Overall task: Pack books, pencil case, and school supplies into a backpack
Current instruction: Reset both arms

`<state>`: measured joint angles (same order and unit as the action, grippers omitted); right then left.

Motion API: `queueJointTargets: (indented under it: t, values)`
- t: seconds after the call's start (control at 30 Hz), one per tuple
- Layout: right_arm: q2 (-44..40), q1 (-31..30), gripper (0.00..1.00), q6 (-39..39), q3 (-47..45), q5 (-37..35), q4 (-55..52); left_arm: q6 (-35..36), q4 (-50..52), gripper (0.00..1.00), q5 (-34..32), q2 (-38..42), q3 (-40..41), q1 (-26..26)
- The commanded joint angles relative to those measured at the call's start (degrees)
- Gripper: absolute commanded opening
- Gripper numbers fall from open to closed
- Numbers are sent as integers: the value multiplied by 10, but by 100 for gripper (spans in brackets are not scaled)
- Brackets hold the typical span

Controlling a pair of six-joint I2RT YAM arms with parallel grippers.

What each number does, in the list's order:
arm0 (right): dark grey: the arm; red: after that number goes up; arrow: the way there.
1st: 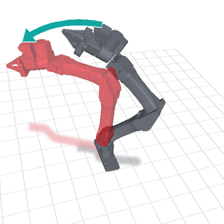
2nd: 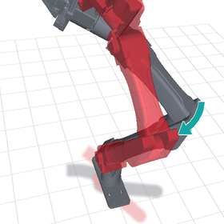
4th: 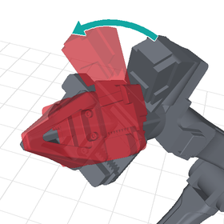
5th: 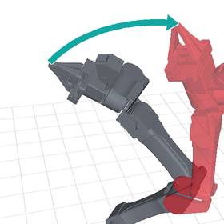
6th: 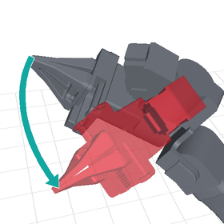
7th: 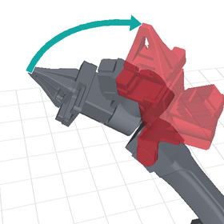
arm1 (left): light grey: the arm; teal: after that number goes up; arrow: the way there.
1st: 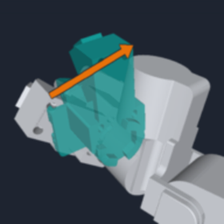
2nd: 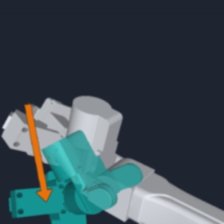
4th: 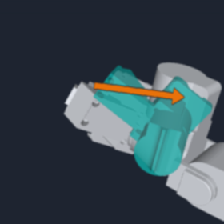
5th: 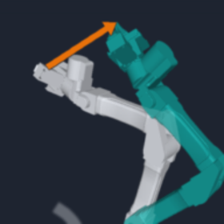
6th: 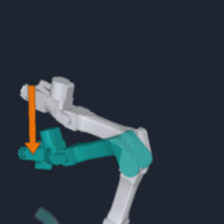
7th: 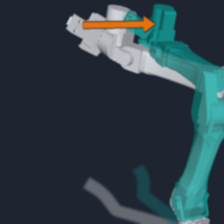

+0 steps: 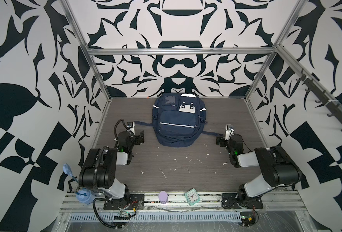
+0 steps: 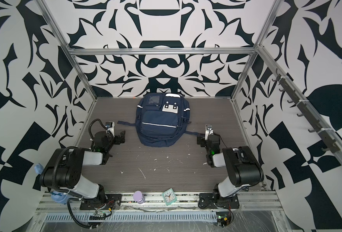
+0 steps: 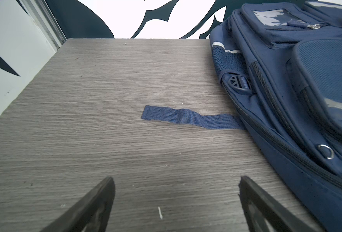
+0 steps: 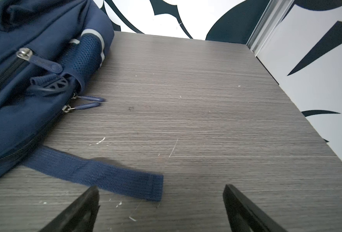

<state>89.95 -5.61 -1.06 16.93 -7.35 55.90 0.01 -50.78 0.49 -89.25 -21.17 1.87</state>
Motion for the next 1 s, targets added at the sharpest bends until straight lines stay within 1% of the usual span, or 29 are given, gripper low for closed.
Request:
queueJointTargets:
  t: [0.0,0.13,0.27,0.33,0.4,0.43,0.47,0.57,0.97]
  values:
    - [-8,3,99,8,-19,-12,66,3,-10,99,7,-3,-5,-2]
    - [-10,7,100,1,-9,20,47,4,-10,99,7,-3,-5,-1]
    - [-11,36,100,21,-2,57,33,4,-10,99,7,-3,-5,-1]
    - [-9,36,100,19,1,60,28,3,-11,99,7,-2,-5,-2]
    - [-9,36,100,22,16,64,2,3,-10,99,7,-2,-5,-1]
    - [-11,34,100,16,29,69,-28,3,-10,99,6,-2,-5,-1]
    - [-12,32,100,12,34,68,-44,4,-11,99,7,-2,-5,-1]
    - [-11,30,99,18,31,54,-33,3,-11,99,6,-2,-5,-1]
    - [-9,30,99,18,34,53,-36,3,-11,99,3,-2,-4,-1]
